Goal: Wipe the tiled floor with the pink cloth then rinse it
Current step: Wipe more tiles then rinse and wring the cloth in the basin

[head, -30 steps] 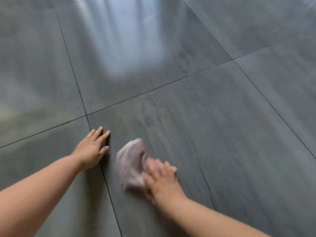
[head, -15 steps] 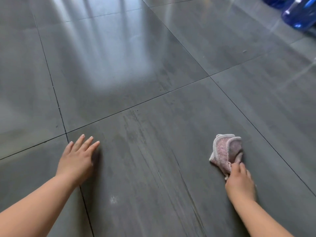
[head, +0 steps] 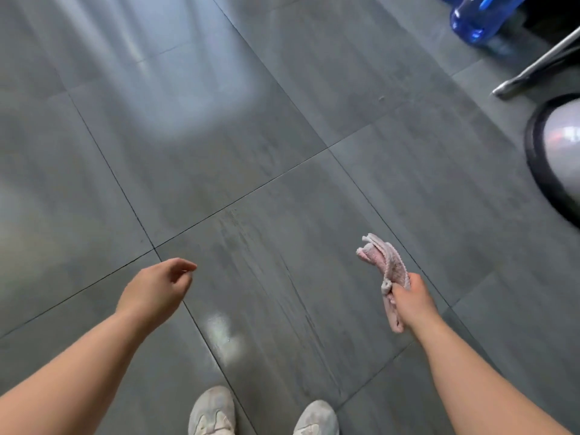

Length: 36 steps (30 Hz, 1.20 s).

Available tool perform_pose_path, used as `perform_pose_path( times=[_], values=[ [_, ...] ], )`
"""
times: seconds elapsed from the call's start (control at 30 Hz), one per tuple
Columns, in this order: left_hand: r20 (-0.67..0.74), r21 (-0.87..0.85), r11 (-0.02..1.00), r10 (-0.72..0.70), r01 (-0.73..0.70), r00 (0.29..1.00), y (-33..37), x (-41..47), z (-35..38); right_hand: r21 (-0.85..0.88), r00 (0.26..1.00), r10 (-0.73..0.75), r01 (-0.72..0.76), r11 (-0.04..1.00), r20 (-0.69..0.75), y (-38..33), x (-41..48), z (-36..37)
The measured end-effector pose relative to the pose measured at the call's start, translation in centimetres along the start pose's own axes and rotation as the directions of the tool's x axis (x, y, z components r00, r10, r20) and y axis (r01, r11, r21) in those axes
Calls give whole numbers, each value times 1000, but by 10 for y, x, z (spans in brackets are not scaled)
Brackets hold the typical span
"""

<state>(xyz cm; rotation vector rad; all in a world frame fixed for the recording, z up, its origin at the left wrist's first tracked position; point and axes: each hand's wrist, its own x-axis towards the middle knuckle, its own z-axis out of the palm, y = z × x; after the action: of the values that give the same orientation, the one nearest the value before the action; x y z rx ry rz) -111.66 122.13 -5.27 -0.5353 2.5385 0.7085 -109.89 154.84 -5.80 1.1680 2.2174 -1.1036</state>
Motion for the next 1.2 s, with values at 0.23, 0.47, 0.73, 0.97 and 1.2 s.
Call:
perform_pose_path(
  times=[0.23, 0.47, 0.73, 0.97, 1.2],
  values=[
    [41, -86, 994, 70, -66, 997, 92, -92, -188, 145, 996, 90, -86, 986, -23, -84, -146, -116],
    [2, -105, 990, 93, -92, 996, 142, -106, -222, 274, 999, 44, -38, 961, -14, -118, -179, -140],
    [50, 158, 976, 146, -152, 988, 182, 6, -135, 288, 994, 106, -110, 951, 30, -125, -47, -102],
    [153, 307, 865, 366, -396, 918, 204, 129, -29, 138, 998, 32, -25, 990, -50, -126, 119, -49],
    [210, 389, 819, 368, -422, 906, 175, 223, 54, 114, 991, -99, 109, 987, -92, -138, 232, 0]
  ],
)
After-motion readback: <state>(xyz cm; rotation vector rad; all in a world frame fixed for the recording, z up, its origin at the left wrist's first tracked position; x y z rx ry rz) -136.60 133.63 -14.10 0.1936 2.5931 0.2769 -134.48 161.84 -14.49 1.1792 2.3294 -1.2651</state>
